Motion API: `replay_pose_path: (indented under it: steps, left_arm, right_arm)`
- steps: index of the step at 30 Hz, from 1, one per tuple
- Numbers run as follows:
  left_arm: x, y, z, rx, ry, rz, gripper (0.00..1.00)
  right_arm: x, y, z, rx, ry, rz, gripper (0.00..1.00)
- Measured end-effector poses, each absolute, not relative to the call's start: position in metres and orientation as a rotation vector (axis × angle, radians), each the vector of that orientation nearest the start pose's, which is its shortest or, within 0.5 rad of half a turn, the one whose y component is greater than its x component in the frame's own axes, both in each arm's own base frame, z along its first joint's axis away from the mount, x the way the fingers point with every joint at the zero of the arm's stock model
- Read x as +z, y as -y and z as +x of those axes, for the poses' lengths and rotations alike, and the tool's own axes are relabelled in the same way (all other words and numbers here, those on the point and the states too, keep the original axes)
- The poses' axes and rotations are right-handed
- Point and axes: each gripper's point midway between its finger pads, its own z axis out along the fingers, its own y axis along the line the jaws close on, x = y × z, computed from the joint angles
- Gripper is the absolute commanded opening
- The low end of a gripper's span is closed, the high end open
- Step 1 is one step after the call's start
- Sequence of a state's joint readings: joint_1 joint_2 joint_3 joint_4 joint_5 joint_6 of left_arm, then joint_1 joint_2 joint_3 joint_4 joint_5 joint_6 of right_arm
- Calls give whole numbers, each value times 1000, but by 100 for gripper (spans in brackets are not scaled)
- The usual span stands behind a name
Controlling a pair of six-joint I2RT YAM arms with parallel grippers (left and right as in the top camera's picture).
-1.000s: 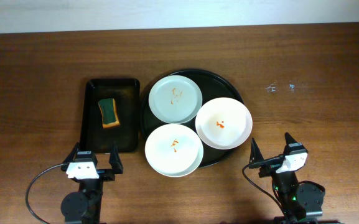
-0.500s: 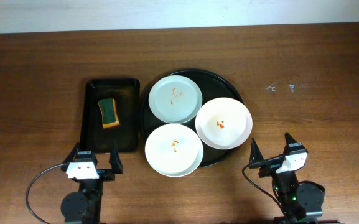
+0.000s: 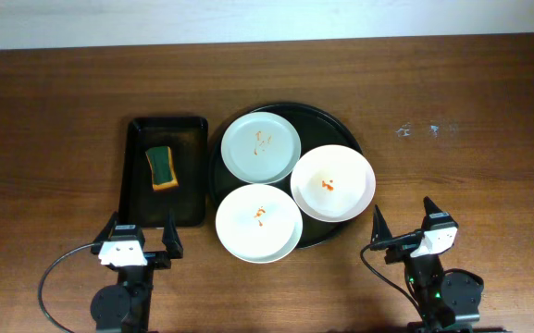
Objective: Clean dirty plates on tray and stack at the side
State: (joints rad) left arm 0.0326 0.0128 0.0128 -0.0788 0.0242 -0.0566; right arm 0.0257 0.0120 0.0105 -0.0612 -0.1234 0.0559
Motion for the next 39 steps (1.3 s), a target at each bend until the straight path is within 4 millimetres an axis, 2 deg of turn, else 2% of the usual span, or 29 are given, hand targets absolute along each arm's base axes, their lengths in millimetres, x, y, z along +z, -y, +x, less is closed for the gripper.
replay_pose_path:
  steps: [12, 15, 19, 21, 23, 26, 29, 32, 34, 39]
  left_arm:
    - [158, -4, 246, -38, -1649, -55, 99]
    - [158, -4, 246, -38, -1649, -55, 99]
    - [157, -4, 246, -36, -1649, -57, 99]
    - [157, -4, 246, -35, -1649, -58, 99]
    - [157, -4, 246, -36, -1649, -57, 99]
    - [157, -4, 246, -36, -1649, -57, 99]
    - [157, -4, 246, -36, -1649, -57, 99]
    - [158, -4, 246, -35, -1649, -58, 99]
    - [157, -5, 246, -33, -1649, -60, 99]
    - [158, -5, 246, -34, -1648, -59, 99]
  right_arm:
    - [161, -27, 245, 160, -1632, -67, 99]
    - [176, -20, 246, 125, -1573, -38, 99]
    - [159, -18, 246, 131, -1645, -11, 99]
    - [159, -17, 244, 131, -1661, -6, 99]
    - [161, -18, 240, 136, -1699, -7, 99]
    - [176, -20, 232, 146, -1715, -13, 99]
    - [172, -22, 223, 160, -1792, -20, 99]
    - [167, -23, 223, 200, -1890, 28, 99]
    - [163, -27, 229, 236, -1988, 46, 99]
    - [176, -44, 253, 344, -2183, 18, 99]
